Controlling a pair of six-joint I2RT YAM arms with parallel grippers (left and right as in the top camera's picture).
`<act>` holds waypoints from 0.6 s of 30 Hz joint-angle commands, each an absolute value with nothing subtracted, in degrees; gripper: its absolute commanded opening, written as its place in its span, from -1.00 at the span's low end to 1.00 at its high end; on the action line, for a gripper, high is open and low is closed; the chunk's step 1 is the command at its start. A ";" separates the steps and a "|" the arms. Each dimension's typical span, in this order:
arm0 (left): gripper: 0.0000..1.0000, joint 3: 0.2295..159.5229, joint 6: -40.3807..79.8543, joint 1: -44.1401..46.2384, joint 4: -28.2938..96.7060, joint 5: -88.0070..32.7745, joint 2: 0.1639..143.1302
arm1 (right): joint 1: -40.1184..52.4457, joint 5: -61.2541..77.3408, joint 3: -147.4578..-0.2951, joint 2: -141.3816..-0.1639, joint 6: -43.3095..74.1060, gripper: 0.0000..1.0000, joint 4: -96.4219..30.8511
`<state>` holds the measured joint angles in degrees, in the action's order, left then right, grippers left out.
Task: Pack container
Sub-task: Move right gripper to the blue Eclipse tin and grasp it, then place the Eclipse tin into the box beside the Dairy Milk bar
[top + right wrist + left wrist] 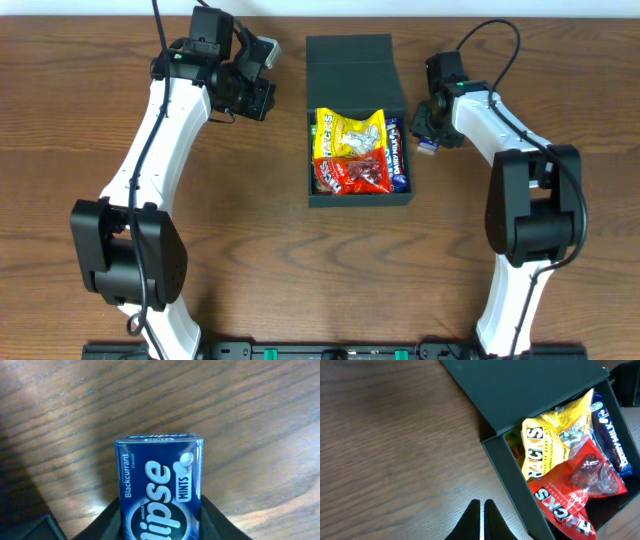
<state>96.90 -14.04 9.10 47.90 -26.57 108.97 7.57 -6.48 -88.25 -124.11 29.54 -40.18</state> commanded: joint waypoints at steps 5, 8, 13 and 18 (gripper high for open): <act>-0.88 98.48 -15.27 9.02 47.94 -26.61 107.87 | 5.13 -6.66 -91.35 -124.90 29.39 -0.88 -48.27; -0.89 98.48 -15.27 9.02 47.86 -26.59 107.87 | 4.89 -6.63 -95.13 -124.27 27.29 -0.99 -52.14; -0.88 98.48 -15.27 9.02 47.72 -26.59 107.87 | 6.26 -6.59 -105.16 -122.10 22.90 -0.97 -59.94; -0.88 98.48 -15.25 9.02 47.75 -26.59 107.87 | 9.74 -4.01 -111.09 -119.17 19.53 -0.97 -65.08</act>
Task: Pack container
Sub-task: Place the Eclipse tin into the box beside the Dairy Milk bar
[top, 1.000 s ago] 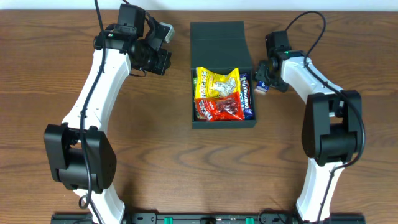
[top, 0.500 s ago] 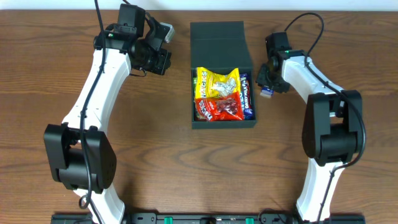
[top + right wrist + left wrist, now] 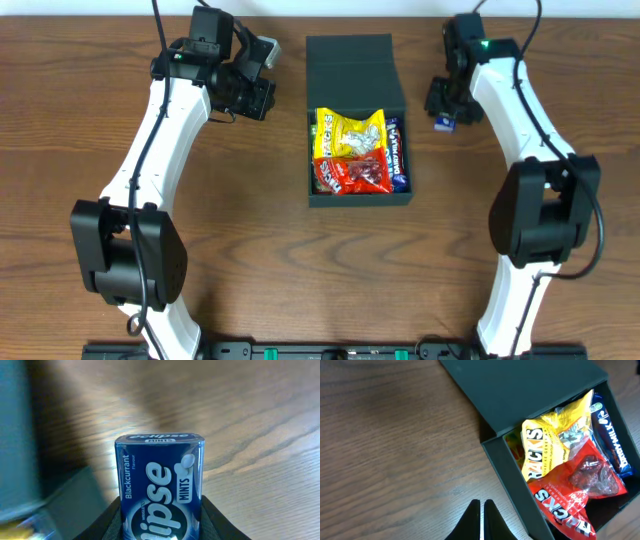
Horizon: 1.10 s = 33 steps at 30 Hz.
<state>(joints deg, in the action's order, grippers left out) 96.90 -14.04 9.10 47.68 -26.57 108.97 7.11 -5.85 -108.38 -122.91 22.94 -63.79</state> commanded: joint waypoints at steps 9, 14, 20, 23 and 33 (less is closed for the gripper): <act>-0.88 98.48 -15.25 9.02 47.72 -26.59 107.87 | 19.03 -1.26 -110.37 -115.81 19.68 -0.97 -72.58; -0.88 98.48 -15.25 9.02 47.75 -26.61 107.87 | 21.96 -0.99 -104.53 -115.83 24.40 -0.97 -72.29; -0.88 98.48 -15.22 9.02 47.79 -26.63 107.87 | 23.00 -1.50 -101.67 -115.83 24.29 -0.04 -70.48; -0.88 98.48 -15.25 9.02 47.75 -26.61 107.87 | 22.94 -1.48 -101.78 -115.81 24.34 0.28 -69.63; -0.88 98.48 -15.25 9.02 45.45 -26.63 107.87 | 19.40 -1.45 -106.96 -115.11 24.14 -0.14 -69.12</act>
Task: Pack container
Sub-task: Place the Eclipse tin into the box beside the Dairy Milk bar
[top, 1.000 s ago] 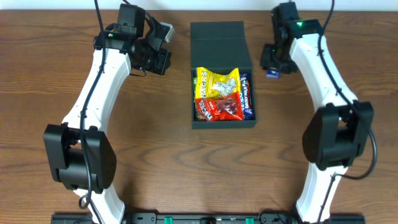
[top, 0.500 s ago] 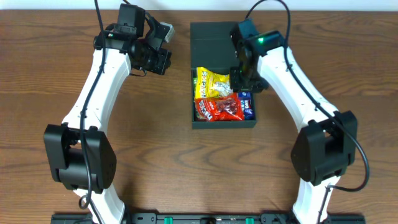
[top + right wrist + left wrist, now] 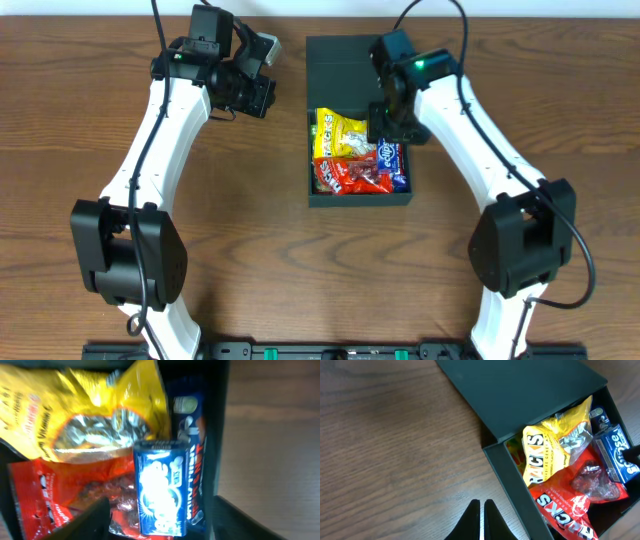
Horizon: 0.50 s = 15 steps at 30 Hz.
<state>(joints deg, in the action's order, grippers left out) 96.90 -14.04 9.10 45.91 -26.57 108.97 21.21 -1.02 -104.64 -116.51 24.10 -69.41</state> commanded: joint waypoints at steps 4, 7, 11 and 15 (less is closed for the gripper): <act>-0.88 98.48 -15.25 9.02 44.86 -26.61 107.87 | 17.02 3.81 -106.67 -115.13 20.49 -0.97 -68.31; -0.88 98.48 -15.25 9.02 44.69 -26.63 107.87 | 17.28 5.65 -105.27 -115.46 17.17 -0.97 -68.29; -0.88 98.48 -15.25 9.02 44.71 -26.63 107.87 | 18.09 7.01 -101.08 -115.96 16.16 -0.97 -65.93; -0.88 98.48 -15.22 9.02 44.75 -26.63 107.87 | 18.09 8.43 -97.65 -116.05 15.57 -0.97 -62.98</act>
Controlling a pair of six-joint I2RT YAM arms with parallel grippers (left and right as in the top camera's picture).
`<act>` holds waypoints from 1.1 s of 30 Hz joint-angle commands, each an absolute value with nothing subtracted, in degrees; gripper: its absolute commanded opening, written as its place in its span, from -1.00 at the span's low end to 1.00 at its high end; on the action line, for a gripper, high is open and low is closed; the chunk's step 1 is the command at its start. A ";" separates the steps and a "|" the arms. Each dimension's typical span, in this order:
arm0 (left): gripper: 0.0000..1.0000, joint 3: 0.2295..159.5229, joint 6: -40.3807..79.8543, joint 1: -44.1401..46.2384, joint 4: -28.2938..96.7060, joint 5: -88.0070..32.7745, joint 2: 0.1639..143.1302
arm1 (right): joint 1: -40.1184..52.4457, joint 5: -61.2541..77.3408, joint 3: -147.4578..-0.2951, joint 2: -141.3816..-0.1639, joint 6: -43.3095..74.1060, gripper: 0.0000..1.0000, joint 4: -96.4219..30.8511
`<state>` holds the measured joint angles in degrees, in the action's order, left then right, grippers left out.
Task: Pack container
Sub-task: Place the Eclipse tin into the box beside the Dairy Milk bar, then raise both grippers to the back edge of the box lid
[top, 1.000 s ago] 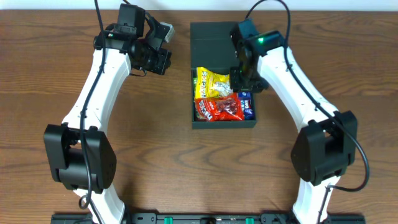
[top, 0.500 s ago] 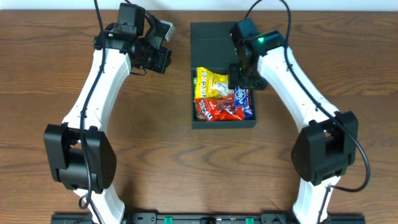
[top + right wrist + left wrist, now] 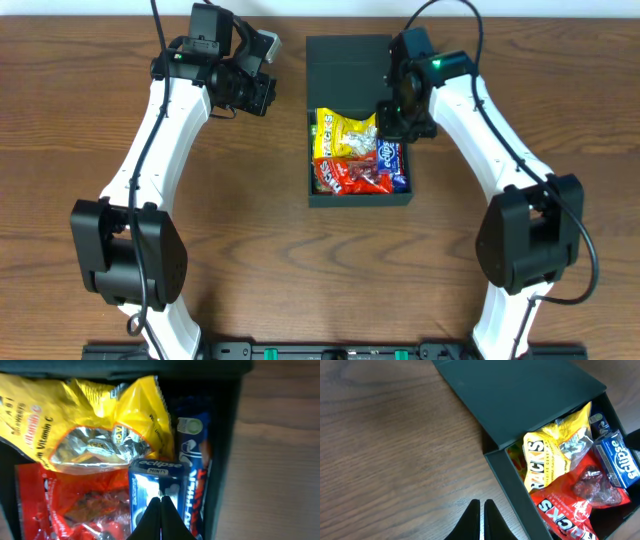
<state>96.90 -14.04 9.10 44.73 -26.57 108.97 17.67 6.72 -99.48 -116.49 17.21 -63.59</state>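
Observation:
The dark open box [image 3: 360, 198] sits mid-table, its lid [image 3: 347, 60] folded back. Inside lie a yellow snack packet [image 3: 348, 132], a red packet [image 3: 350, 176], a dark blue chocolate bar [image 3: 403, 170] and the blue Eclipse mints tin [image 3: 388, 151], which rests on the red packet by the bar. My right gripper [image 3: 160, 499] hovers shut and empty just above the tin [image 3: 142, 491]. My left gripper [image 3: 482, 503] is shut over bare table left of the box wall [image 3: 506, 482]; the tin [image 3: 623, 460] shows in its view too.
Brown wooden table [image 3: 250, 250] all round the box. The left arm [image 3: 165, 130] reaches in from the front left, the right arm [image 3: 490, 130] from the front right over the box's right side.
My right gripper's fingers stood wide apart either side of the tin lying in the box; now they are shut together, empty, above it. The left wrist view has shifted slightly.
My right gripper held the mints tin over the table right of the box, then further back beside the lid. Then the tin lay in the box between open fingers. Now the fingers are shut above it. The left gripper stayed shut left of the box.

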 commanded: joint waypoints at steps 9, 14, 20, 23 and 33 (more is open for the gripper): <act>-0.88 98.48 -15.22 9.02 44.75 -26.63 107.87 | 18.06 8.40 -91.44 -116.05 15.57 -0.97 -60.01; -0.88 98.48 -15.05 9.02 44.75 -26.63 107.87 | 17.89 8.38 -93.03 -115.72 15.57 -0.97 -60.01; -0.88 98.48 -14.96 9.02 44.73 -26.61 107.87 | 17.34 7.68 -98.41 -113.86 15.62 -0.97 -61.39; -0.88 98.48 -14.98 8.99 44.45 -26.59 108.07 | 15.51 7.51 -100.20 -113.47 16.53 -0.97 -60.05; -0.88 98.48 -8.47 9.02 39.27 -28.29 114.39 | 4.67 8.43 -98.08 -113.54 22.92 -0.97 -52.80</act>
